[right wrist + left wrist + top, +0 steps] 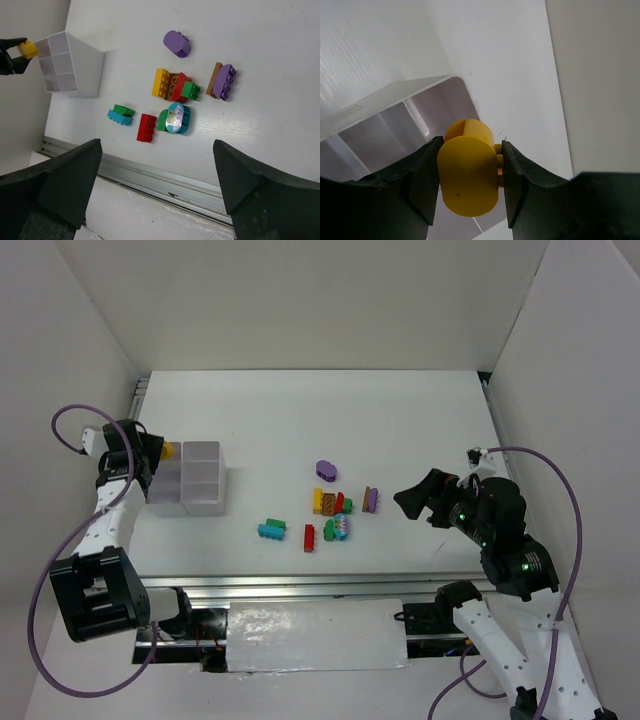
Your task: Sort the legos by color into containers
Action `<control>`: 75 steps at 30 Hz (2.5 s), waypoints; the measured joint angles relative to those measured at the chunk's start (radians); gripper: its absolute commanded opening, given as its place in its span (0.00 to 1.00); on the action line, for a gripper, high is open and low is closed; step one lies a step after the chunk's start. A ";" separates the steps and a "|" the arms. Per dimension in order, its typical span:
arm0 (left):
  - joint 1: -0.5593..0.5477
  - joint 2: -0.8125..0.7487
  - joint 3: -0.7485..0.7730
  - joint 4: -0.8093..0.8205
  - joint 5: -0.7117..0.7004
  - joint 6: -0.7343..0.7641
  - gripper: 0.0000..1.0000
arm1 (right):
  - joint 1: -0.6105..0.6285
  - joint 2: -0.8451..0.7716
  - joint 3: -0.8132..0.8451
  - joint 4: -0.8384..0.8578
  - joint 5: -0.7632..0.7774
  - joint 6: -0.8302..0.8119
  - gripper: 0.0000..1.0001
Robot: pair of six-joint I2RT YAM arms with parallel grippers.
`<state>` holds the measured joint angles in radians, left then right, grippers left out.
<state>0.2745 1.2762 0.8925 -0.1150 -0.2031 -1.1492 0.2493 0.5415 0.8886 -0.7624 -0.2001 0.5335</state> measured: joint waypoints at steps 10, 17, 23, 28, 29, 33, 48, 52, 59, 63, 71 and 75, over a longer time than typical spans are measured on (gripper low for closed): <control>0.000 0.029 0.000 0.003 -0.001 -0.007 0.50 | 0.000 -0.002 0.000 0.000 0.000 0.000 1.00; 0.000 0.030 0.000 0.003 -0.002 -0.008 0.55 | 0.000 -0.003 -0.004 0.000 -0.001 0.000 1.00; 0.000 0.039 0.000 0.004 -0.002 -0.009 0.55 | 0.000 -0.005 -0.014 0.001 -0.002 0.000 1.00; 0.000 0.041 0.000 0.007 -0.002 -0.011 0.55 | 0.002 -0.009 -0.014 0.001 -0.004 0.000 1.00; 0.000 0.041 0.000 0.011 -0.002 -0.012 0.56 | 0.002 -0.009 -0.014 0.001 -0.005 0.000 1.00; 0.000 0.041 -0.001 0.019 -0.006 -0.023 0.57 | 0.002 -0.010 -0.014 0.001 -0.007 0.000 1.00; 0.003 0.042 -0.019 0.076 -0.009 -0.034 0.64 | 0.002 -0.010 -0.026 0.007 -0.015 0.000 1.00; 0.004 0.042 -0.019 0.082 -0.009 -0.035 0.65 | 0.002 -0.011 -0.026 0.007 -0.018 0.000 1.00; 0.004 0.048 -0.019 0.085 -0.009 -0.036 0.65 | 0.005 -0.011 -0.027 0.007 -0.018 0.000 1.00; 0.004 0.052 -0.019 0.085 -0.010 -0.036 0.70 | 0.009 -0.012 -0.027 0.007 -0.018 -0.001 1.00; -0.005 0.020 0.003 0.002 -0.016 -0.005 0.96 | 0.013 -0.012 -0.027 0.008 -0.018 -0.003 1.00; -0.125 0.007 0.154 -0.124 -0.094 0.086 0.99 | 0.013 -0.012 -0.027 0.008 -0.017 -0.002 1.00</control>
<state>0.1497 1.2831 1.0462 -0.2386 -0.2974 -1.0630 0.2626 0.5297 0.8616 -0.7544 -0.2173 0.5316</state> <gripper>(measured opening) 0.993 0.994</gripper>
